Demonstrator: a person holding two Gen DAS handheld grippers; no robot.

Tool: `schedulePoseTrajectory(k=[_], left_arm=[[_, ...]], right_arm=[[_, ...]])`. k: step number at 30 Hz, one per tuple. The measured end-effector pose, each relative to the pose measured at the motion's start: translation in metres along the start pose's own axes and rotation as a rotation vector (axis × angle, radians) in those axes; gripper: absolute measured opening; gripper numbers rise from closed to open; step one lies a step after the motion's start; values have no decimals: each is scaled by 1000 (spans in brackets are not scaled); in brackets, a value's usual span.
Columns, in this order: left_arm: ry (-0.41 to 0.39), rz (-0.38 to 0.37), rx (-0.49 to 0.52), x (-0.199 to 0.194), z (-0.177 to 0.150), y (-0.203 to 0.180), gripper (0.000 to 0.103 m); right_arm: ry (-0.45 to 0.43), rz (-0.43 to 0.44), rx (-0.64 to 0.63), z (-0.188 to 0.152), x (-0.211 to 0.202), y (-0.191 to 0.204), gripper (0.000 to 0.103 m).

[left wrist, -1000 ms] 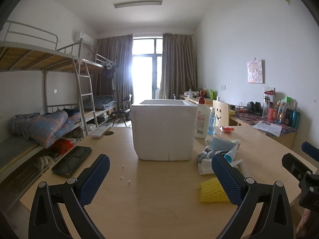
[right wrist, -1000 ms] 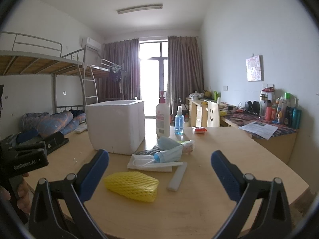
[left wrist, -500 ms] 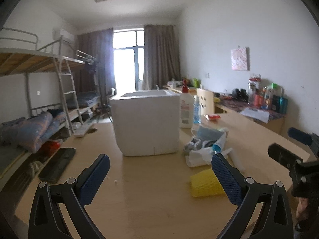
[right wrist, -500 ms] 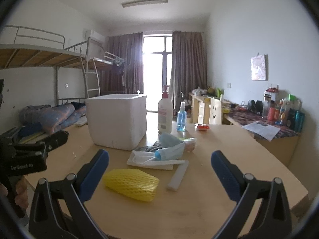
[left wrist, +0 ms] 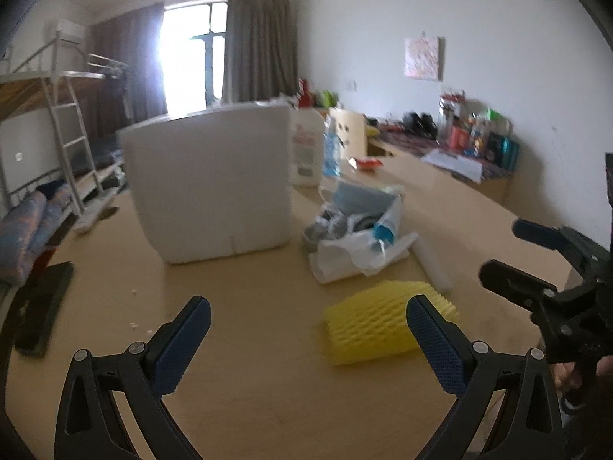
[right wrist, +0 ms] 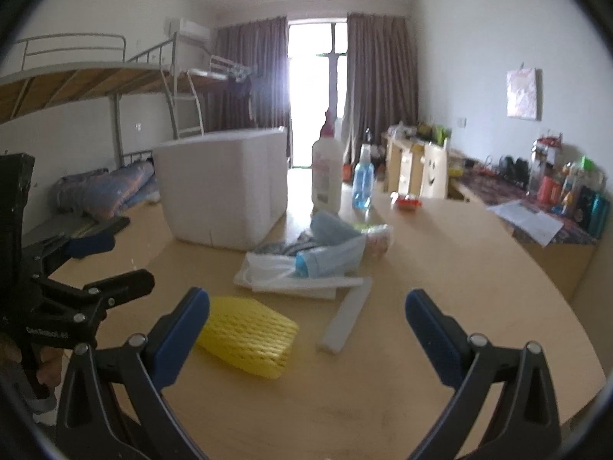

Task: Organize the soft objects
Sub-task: 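Reach the left tool to the yellow foam net and close on it, then lift the yellow net with the left tool while the right tool grasps the white foam stick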

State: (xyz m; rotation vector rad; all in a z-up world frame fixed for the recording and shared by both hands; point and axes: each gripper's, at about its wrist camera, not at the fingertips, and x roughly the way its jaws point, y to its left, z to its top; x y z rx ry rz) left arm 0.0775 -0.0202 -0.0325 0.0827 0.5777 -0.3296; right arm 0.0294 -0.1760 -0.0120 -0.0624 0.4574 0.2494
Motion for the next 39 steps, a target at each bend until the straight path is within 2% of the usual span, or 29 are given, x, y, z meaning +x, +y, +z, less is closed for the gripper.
schedulePoseTrajectory(k=[5, 9, 14, 19, 23, 26, 28, 32, 33, 39], left_arm=[[94, -92, 39, 21, 2, -5, 102], [151, -134, 69, 34, 2, -11, 101], [269, -208, 72, 58, 2, -14, 94], [322, -250, 73, 70, 1, -16, 81], [324, -260, 95, 72, 1, -20, 71], [318, -272, 100, 74, 3, -21, 58], [316, -284, 100, 75, 4, -20, 46], [300, -295, 120, 73, 3, -22, 32], [294, -303, 124, 72, 3, -23, 26], [264, -308, 165, 66, 1, -27, 16]], right_arm=[[74, 16, 9, -3, 14, -8, 103], [123, 18, 14, -6, 24, -15, 103], [198, 21, 34, -6, 40, -25, 103], [262, 53, 29, -6, 52, -26, 102], [297, 64, 32, -7, 60, -31, 96], [318, 52, 32, -9, 65, -34, 91], [336, 50, 39, -10, 69, -36, 82], [371, 14, 32, -11, 78, -38, 69], [381, 0, 39, -12, 81, -39, 64], [400, 10, 61, -9, 86, -39, 53]])
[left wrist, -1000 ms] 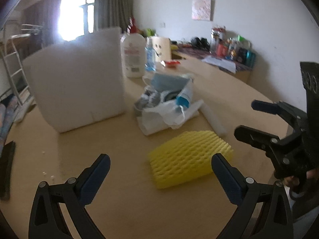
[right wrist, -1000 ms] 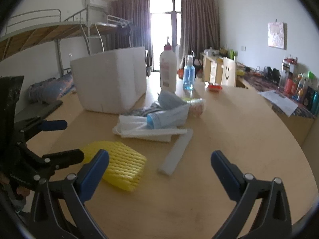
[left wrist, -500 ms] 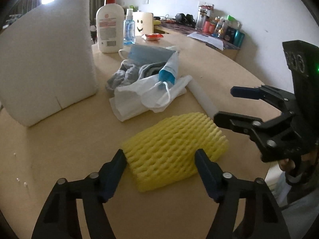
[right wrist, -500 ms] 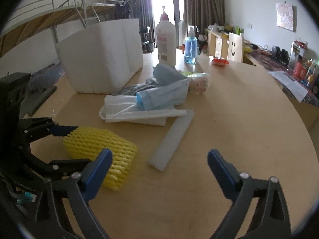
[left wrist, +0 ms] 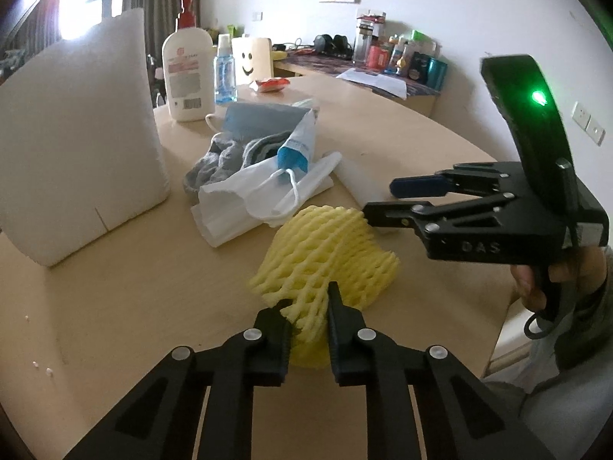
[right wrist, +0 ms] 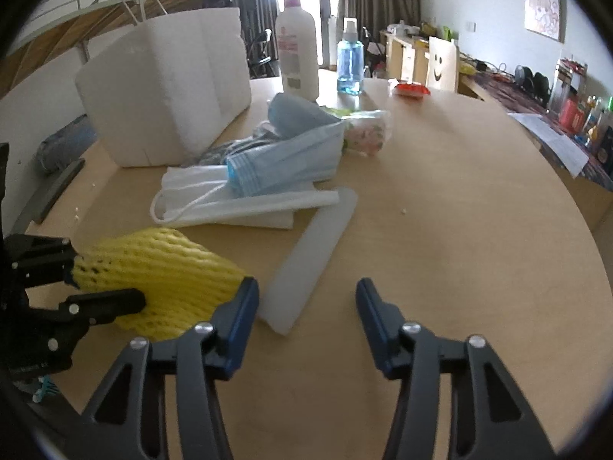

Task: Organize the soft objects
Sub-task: 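Lift the yellow net with the left tool while the right tool grasps the white foam stick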

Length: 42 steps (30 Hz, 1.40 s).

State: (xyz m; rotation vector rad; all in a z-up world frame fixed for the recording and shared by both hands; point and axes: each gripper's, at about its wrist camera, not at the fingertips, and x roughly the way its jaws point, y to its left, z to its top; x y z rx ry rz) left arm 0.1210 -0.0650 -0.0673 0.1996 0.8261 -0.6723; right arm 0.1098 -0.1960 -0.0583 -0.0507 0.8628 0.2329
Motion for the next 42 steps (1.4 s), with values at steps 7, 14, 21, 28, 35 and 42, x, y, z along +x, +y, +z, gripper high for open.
schedulePoseTrajectory(k=[7, 14, 21, 28, 35, 42], left_arm=[[-35, 27, -9, -12, -2, 9, 16], [-75, 30, -47, -26, -9, 25, 16], [-109, 19, -60, -38, -18, 34, 16], [-149, 27, -73, -51, -22, 38, 16], [-178, 49, -77, -61, -22, 33, 16], [-196, 78, -73, -66, -21, 20, 16]], right_arm=[[4, -56, 9, 11, 2, 9, 50], [26, -83, 43, 13, 7, 14, 49], [59, -184, 39, 9, 9, 24, 49], [66, -160, 58, 6, 6, 24, 21], [-11, -129, 116, 5, -16, 5, 14], [-99, -109, 102, -1, -38, 3, 14]])
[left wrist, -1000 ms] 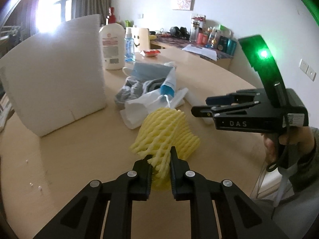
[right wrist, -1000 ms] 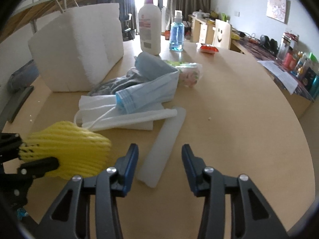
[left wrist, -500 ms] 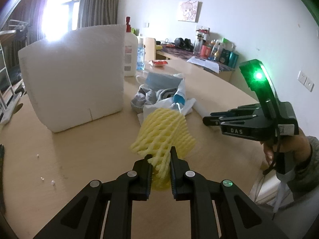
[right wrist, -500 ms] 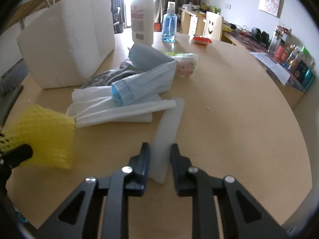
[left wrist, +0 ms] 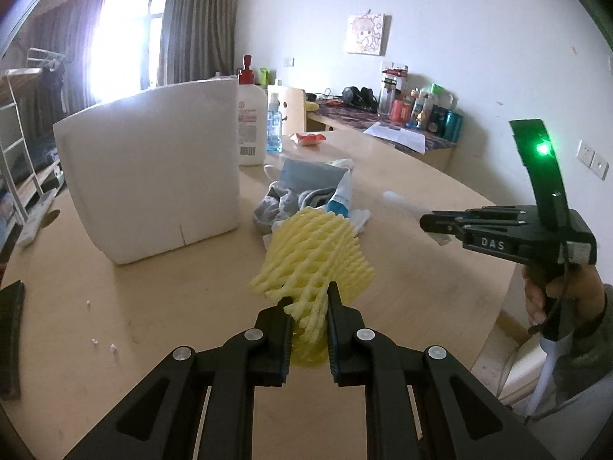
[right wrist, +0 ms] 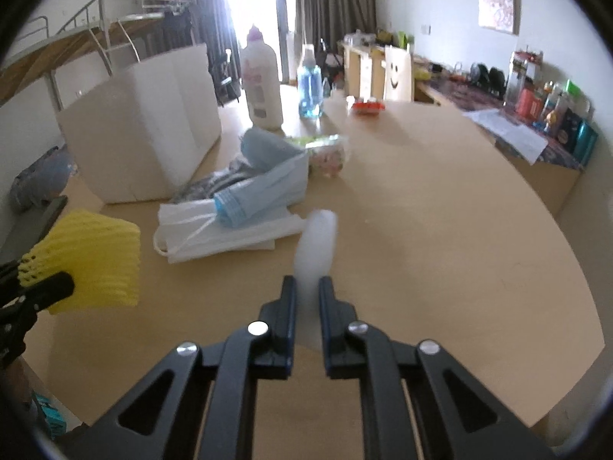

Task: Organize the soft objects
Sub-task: 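Lift the yellow net with the left tool while the right tool grasps the white foam stick, then carry the yellow net and white stick with both tools over the white foam box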

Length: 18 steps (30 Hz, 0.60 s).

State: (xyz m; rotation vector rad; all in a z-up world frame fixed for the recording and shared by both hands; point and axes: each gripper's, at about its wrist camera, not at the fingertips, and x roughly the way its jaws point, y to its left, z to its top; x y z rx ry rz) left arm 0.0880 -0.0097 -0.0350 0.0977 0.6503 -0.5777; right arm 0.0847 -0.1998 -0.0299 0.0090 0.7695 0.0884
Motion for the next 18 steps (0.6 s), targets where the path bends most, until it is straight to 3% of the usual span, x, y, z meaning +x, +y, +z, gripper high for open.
schedulePoseTrajectory(k=[9, 12, 15, 18], left_arm=[[4, 42, -4, -3, -5, -6, 16], [3, 49, -7, -4, -4, -7, 16], [0, 57, -11, -7, -4, -6, 16], [-6, 69, -14, -10, -5, -6, 16]], right_arm=[[-156, 16, -24, -7, -24, 0, 14], [-197, 74, -4, -8, -28, -3, 14], [-221, 120, 31, -9, -31, -7, 14], [-235, 110, 26, -9, -33, -6, 14]])
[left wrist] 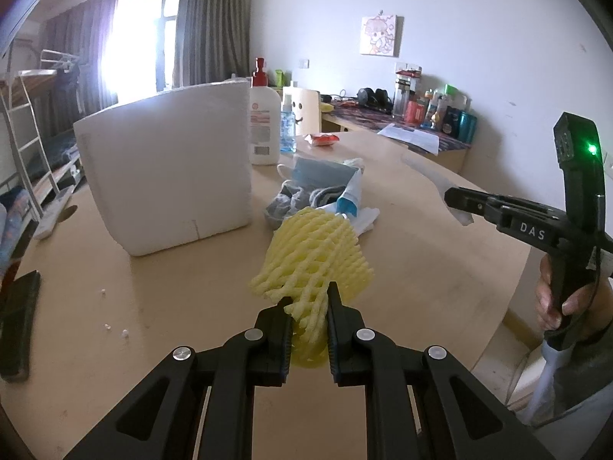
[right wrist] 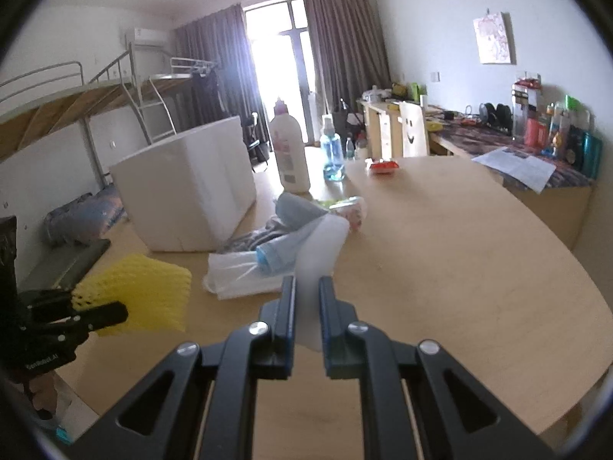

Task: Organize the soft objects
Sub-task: 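Carry the yellow net and white stick with both tools over the white foam box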

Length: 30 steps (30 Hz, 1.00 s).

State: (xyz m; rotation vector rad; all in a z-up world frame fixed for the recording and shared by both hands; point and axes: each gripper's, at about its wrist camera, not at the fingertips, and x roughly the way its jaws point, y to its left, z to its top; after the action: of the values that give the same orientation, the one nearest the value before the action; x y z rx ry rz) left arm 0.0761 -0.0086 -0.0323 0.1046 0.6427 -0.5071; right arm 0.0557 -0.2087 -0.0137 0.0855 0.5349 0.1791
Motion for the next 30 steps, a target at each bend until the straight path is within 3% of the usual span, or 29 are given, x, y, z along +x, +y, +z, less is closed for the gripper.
schedulePoseTrajectory(k=[8, 30], left_arm=[[-38, 41, -29, -14, -1, 5, 16], [-269, 259, -83, -95, 8, 16, 16]], right_arm=[[-23, -40, -82, 0, -3, 21, 14], [-176, 104, -235, 17, -35, 111, 14]])
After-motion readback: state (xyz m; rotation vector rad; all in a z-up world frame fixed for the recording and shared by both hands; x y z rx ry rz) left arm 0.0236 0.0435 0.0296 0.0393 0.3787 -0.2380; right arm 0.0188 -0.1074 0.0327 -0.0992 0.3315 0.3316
